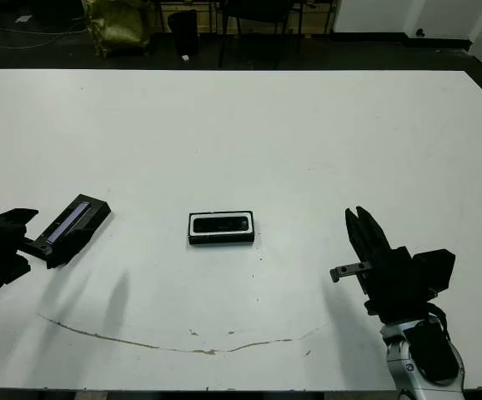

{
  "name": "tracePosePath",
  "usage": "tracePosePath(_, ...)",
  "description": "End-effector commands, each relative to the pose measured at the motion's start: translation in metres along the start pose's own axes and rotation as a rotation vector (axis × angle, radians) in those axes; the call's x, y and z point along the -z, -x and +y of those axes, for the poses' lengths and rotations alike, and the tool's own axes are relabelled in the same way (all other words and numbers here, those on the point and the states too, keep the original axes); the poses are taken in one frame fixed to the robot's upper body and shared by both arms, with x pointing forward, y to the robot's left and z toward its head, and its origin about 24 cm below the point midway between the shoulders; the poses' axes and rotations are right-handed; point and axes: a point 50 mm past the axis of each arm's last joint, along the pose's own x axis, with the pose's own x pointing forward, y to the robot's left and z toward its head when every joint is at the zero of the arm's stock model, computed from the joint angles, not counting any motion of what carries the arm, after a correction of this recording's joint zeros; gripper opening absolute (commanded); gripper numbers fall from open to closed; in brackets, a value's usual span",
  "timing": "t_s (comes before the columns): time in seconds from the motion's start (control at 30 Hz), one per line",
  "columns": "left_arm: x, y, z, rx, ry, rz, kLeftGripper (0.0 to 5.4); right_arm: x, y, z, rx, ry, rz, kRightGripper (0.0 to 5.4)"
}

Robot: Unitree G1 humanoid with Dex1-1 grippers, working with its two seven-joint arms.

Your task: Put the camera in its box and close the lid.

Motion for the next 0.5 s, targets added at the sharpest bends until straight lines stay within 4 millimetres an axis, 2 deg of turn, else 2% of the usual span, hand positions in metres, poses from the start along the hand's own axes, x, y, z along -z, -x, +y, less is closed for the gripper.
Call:
tracePosePath(0.03, 0.01, -0.002, 0.004, -0.02, 0.015, 0.042, 5.38, 0.004, 0.003, 0.0, 0.013, -0.011, 0.04, 0.0)
tracePosePath(0.2, 0.013, -0.003, 0.005, -0.022, 0.021, 0.042, 5.38, 0.011, 0.002, -0.005, 0.006, -0.002, 0.03, 0.0)
tracePosePath(0.5, 0.018, -0.006, 0.006, -0.02, 0.03, 0.062, 5.38, 0.003, 0.004, 0.0, 0.014, 0.005, 0.038, 0.0)
